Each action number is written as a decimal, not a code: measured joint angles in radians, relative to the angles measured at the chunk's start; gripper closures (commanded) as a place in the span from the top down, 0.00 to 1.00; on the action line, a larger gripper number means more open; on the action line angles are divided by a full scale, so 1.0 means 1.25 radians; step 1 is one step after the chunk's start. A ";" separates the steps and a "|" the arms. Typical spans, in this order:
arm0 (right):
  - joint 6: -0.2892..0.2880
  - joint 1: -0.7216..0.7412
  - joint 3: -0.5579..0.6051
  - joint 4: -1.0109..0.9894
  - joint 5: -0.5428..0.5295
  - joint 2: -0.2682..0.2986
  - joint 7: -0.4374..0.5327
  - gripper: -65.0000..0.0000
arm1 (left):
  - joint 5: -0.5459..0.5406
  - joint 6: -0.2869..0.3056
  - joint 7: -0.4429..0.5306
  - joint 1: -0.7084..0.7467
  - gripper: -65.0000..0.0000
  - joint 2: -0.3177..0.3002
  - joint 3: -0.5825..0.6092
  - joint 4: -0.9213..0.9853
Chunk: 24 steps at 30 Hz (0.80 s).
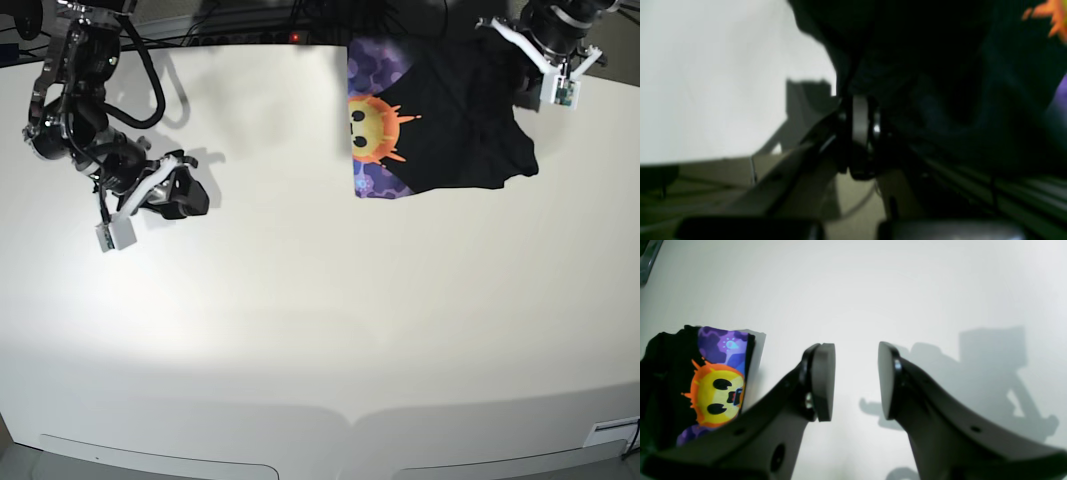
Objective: Fold the T-shirt properly
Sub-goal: 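Drag the folded shirt with the left gripper across the table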
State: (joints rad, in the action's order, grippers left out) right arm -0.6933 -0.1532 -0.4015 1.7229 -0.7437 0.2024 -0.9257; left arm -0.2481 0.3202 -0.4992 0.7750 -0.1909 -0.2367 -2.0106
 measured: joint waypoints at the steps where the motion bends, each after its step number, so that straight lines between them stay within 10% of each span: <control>1: 0.000 0.000 0.000 0.000 0.000 0.000 0.000 0.34 | -0.001 0.003 0.028 -0.005 0.00 0.000 0.000 0.013; 24: 0.000 0.000 0.000 0.000 -0.056 0.000 -0.015 0.34 | -0.051 0.073 0.125 -0.348 0.00 0.031 0.121 0.381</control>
State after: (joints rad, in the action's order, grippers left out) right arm -0.6933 -0.1528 -0.4015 1.7229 -0.8131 0.2024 -0.9447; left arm -0.3115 0.4110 -0.3428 0.3397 -0.1516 -0.0856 -1.5349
